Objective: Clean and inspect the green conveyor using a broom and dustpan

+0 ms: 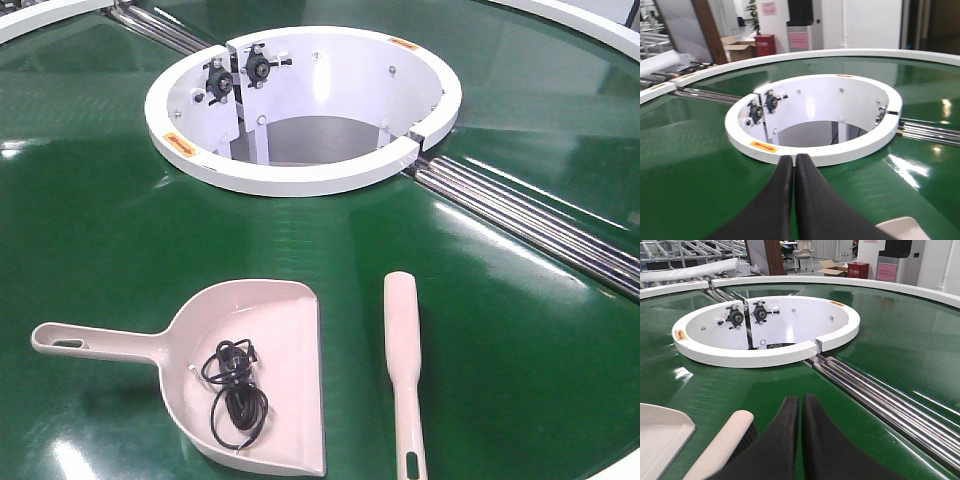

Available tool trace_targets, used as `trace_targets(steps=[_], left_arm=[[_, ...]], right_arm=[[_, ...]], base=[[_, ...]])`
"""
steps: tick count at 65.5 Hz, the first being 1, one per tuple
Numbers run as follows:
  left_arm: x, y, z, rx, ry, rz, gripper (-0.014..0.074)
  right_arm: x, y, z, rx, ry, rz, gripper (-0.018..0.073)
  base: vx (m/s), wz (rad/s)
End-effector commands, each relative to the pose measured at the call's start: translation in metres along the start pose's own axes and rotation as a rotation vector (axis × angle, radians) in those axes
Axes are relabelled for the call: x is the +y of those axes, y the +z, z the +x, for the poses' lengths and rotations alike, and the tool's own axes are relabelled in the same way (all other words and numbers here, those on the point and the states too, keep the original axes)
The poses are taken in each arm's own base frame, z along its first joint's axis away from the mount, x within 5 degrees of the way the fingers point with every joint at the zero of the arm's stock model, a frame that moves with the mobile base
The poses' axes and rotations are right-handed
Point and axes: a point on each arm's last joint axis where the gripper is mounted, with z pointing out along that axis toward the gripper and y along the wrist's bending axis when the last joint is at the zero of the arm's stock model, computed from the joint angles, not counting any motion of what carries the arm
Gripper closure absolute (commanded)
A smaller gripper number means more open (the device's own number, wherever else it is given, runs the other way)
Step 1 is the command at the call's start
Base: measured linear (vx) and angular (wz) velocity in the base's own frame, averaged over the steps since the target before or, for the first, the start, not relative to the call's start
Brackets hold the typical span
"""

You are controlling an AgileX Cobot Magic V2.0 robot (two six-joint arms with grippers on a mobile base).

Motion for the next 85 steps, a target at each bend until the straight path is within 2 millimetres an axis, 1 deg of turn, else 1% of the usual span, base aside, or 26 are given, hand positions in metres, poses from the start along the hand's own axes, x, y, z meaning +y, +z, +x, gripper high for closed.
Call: trace_targets(steps=[1, 9, 15, 20, 28, 38, 46, 85], left_arm=[[0.004, -0.009, -0.003, -0.106, -0.051, -0.031, 0.062], [0.006, -0.023, 0.027, -0.09, -0.067, -0.077, 0.062], [0.006, -0.034, 0.054, -0.082, -0.117, -0.113, 0.062], [0.006, -0.04, 0.077, -0.071, -0.122, -0.146, 0.062], [0.004, -0.046, 0.114, -0.055, -0.125, -0.197, 0.062], [0.001, -0.05, 0.155, -0.11, -0.12, -0.233, 0.062], [0.0, -0.058, 0.159, -0.113, -0.116, -0.243, 0.062], [0.0, -0.057, 0.16, -0.097, -0.119, -0.247, 0.062]], right_arm=[[-0.002, -0.001, -0.015, -0.092, -0.003, 0.024, 0.0569], [-0.002, -0.001, -0.015, -0.092, -0.003, 0.024, 0.0569], [-0.002, -0.001, -0.015, -0.092, -0.003, 0.024, 0.0569], [-0.002, -0.001, -0.015, -0.092, -0.003, 0.024, 0.0569], [-0.002, -0.001, -0.015, -0.092, -0.003, 0.024, 0.0569], [-0.002, -0.001, -0.015, -0.092, -0.003, 0.024, 0.0569], [-0.002, -0.001, -0.015, -0.092, -0.003, 0.024, 0.0569], [-0.002, -0.001, -0.015, -0.091, -0.003, 0.024, 0.0569]], base=[[0.0, 0.0], [0.0, 0.0], [0.0, 0.0], [0.0, 0.0], [0.0, 0.0], [0.0, 0.0], [0.0, 0.0], [0.0, 0.0]])
